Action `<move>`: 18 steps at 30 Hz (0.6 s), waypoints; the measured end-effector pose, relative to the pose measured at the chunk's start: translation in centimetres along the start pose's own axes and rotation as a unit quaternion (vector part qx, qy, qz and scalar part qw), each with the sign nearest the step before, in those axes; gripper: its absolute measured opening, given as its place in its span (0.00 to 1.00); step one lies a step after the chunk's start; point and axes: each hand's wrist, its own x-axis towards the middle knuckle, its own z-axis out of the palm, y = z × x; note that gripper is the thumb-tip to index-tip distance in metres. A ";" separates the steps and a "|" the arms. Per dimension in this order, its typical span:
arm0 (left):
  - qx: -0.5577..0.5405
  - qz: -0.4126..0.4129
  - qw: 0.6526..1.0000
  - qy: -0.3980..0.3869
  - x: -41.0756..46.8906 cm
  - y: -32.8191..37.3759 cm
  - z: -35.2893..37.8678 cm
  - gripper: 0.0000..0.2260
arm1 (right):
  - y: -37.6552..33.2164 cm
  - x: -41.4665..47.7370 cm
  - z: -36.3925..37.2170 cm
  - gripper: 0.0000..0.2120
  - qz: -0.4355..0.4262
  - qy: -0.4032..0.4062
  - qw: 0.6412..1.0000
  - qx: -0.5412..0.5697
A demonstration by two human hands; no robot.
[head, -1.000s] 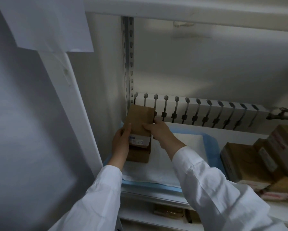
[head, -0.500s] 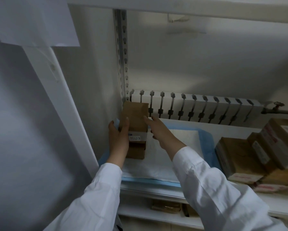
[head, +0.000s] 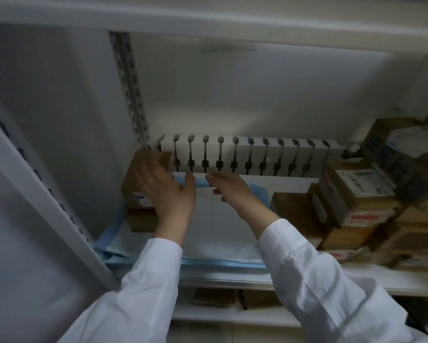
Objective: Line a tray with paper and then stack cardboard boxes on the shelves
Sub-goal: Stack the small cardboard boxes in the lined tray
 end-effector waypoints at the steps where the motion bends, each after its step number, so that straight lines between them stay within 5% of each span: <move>1: -0.018 0.004 1.000 -0.011 -0.6 0.4 0.5 0.32 | 0.4 -0.3 -0.9 0.19 -0.003 0.008 1.000 -0.005; 7: -0.155 -0.041 0.979 -0.127 -4.7 3.6 4.0 0.33 | 3.8 -1.5 -5.8 0.19 0.008 0.065 0.998 -0.013; 11: -0.159 -0.132 0.947 -0.245 -7.1 4.8 7.5 0.24 | 6.8 -2.4 -8.0 0.20 0.017 0.110 0.994 -0.017; 15: -0.142 -0.230 0.882 -0.386 -9.9 5.3 10.6 0.17 | 9.8 -2.6 -9.2 0.19 0.019 0.156 0.971 -0.178; 18: -0.163 -0.317 0.839 -0.411 -12.1 5.4 12.4 0.12 | 11.2 -2.9 -10.0 0.20 0.031 0.153 0.959 -0.237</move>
